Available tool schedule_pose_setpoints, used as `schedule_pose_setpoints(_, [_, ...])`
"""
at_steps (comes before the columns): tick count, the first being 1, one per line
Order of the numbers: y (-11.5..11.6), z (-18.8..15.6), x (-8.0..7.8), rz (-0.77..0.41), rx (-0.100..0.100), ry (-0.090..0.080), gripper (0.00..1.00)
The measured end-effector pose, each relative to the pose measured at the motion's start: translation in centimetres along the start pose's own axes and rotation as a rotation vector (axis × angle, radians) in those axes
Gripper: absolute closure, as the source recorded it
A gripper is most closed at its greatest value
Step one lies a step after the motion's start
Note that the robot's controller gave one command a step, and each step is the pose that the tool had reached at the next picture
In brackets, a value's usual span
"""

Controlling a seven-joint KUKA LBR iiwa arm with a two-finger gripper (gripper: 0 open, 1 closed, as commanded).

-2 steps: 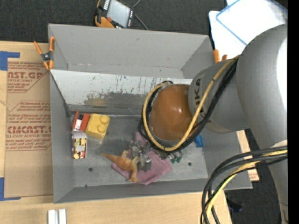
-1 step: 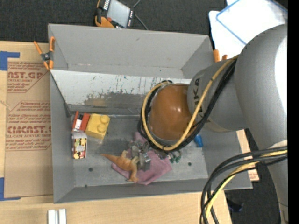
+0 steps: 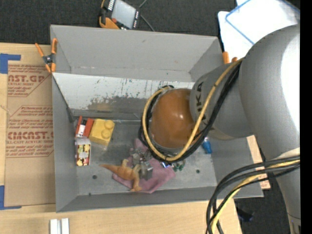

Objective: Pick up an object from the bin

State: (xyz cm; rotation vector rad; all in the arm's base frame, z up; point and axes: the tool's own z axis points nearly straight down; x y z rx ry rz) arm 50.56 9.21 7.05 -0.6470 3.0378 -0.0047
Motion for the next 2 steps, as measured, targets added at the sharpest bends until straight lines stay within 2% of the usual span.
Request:
schedule_pose_setpoints(1, [0.0, -8.1, -0.2, 0.001, -0.002, 0.007, 1.00])
schedule_pose_setpoints(2, [0.0, -9.4, -0.8, 0.007, 0.003, -0.013, 1.00])
